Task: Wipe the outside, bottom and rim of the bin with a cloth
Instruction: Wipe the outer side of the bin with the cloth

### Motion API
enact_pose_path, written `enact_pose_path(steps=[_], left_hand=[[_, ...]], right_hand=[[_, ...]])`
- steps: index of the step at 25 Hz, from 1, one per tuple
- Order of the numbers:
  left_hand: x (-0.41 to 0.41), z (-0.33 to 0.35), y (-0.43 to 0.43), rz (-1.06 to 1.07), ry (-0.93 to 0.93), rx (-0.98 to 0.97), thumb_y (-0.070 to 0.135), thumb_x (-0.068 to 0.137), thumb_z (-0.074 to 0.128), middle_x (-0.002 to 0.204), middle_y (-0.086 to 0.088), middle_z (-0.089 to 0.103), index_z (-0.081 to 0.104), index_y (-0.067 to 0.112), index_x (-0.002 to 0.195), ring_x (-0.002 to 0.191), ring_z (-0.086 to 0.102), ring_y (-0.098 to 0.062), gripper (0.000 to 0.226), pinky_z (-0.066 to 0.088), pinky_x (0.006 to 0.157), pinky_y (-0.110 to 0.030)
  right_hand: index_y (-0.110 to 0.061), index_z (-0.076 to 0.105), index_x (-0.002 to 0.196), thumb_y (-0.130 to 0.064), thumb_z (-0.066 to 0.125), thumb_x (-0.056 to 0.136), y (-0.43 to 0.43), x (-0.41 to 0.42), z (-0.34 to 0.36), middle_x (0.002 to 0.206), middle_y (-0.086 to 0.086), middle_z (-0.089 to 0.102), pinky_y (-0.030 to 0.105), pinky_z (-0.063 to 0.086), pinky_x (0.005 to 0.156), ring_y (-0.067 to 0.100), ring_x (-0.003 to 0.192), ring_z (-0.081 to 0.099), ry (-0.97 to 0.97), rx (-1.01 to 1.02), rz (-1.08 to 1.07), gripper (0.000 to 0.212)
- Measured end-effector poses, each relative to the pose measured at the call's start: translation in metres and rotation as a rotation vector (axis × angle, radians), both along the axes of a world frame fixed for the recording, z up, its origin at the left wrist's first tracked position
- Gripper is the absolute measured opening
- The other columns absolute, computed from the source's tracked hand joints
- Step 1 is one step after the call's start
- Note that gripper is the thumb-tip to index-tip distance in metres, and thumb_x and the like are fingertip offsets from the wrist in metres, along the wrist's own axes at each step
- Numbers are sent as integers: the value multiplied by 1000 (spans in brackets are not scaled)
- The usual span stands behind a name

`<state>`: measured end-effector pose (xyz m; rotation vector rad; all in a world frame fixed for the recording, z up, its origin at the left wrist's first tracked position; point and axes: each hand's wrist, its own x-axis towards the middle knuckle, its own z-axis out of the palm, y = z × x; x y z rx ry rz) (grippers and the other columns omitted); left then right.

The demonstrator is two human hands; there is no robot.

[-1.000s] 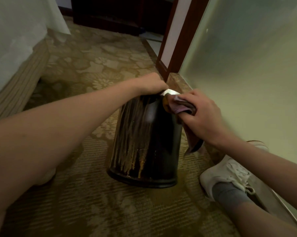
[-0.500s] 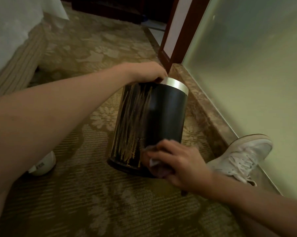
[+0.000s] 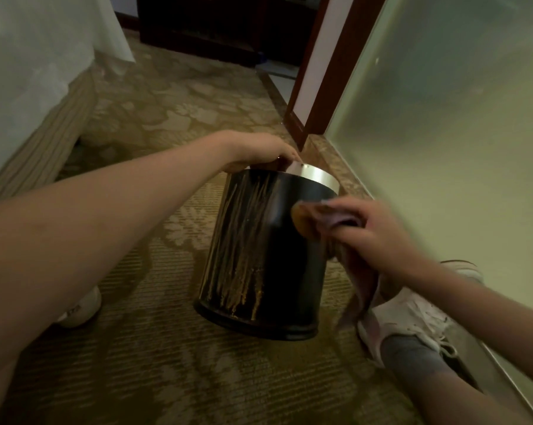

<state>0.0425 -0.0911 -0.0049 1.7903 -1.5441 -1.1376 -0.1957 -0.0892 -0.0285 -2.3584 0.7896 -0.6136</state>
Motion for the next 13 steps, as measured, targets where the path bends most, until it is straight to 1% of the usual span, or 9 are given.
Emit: enact_pose_path(steps=[1, 3, 4, 5, 6, 7, 9, 11, 13], left_hand=[[1, -1, 0, 17, 71, -4, 24, 98, 41, 118, -5, 60, 62, 17, 125, 105, 56, -17, 35, 46, 77, -27], [1, -3, -2, 48, 215, -61, 15, 96, 41, 103, -7, 65, 66, 3, 114, 95, 59, -17, 32, 47, 80, -24], [0, -4, -2, 63, 254, -94, 10, 95, 39, 90, -4, 68, 67, 2, 102, 84, 60, -15, 29, 48, 74, -21], [-2, -4, -3, 84, 249, -121, 7, 95, 36, 76, 2, 68, 65, 6, 91, 72, 58, -11, 28, 47, 64, -17], [-3, -3, -3, 102, 227, -146, 7, 95, 35, 65, 7, 66, 61, 11, 84, 64, 55, -9, 29, 45, 55, -16], [-5, -3, -3, 103, 214, -156, 9, 95, 36, 61, 7, 63, 60, 15, 81, 61, 54, -8, 28, 44, 53, -17], [-9, -5, -3, 68, 228, -125, 17, 94, 38, 70, 4, 61, 62, 17, 84, 67, 54, -11, 26, 45, 62, -22], [-10, -5, -1, 35, 174, -90, 24, 95, 39, 83, 1, 59, 65, 15, 99, 78, 54, -13, 28, 44, 72, -25], [-11, -8, -2, 28, 97, -93, 28, 96, 42, 92, 0, 58, 63, 13, 116, 83, 54, -13, 32, 43, 73, -26]], right_hand=[[-27, 73, 105, -30, 67, 80, -8, 11, 9, 90, -7, 69, 23, 44, 71, 5, 82, 62, 34, -196, -55, 26], [-30, 71, 111, -41, 60, 83, -16, 32, 21, 94, -6, 62, 28, 42, 64, 12, 81, 56, 132, -465, -97, 32], [-32, 69, 114, -42, 58, 85, -17, 41, 21, 96, -5, 59, 29, 42, 62, 14, 81, 55, 189, -581, -90, 34], [-32, 67, 117, -43, 56, 86, -16, 49, 20, 97, -4, 57, 31, 44, 62, 16, 83, 54, 257, -679, -81, 35], [-31, 65, 119, -43, 55, 87, -15, 56, 18, 99, -3, 55, 34, 47, 63, 18, 85, 54, 318, -737, -80, 35], [-31, 64, 119, -43, 54, 88, -13, 61, 14, 101, -2, 54, 36, 48, 63, 19, 88, 55, 359, -753, -88, 35], [-30, 65, 118, -41, 55, 85, -7, 61, 5, 108, -1, 56, 35, 48, 64, 22, 95, 58, 387, -730, -92, 36], [-31, 64, 119, -39, 56, 83, 8, 52, -11, 114, -3, 57, 32, 49, 64, 21, 97, 60, 418, -701, -17, 38], [-36, 61, 119, -41, 56, 82, 35, 37, -35, 109, -6, 56, 29, 48, 62, 18, 94, 60, 449, -644, 128, 38]])
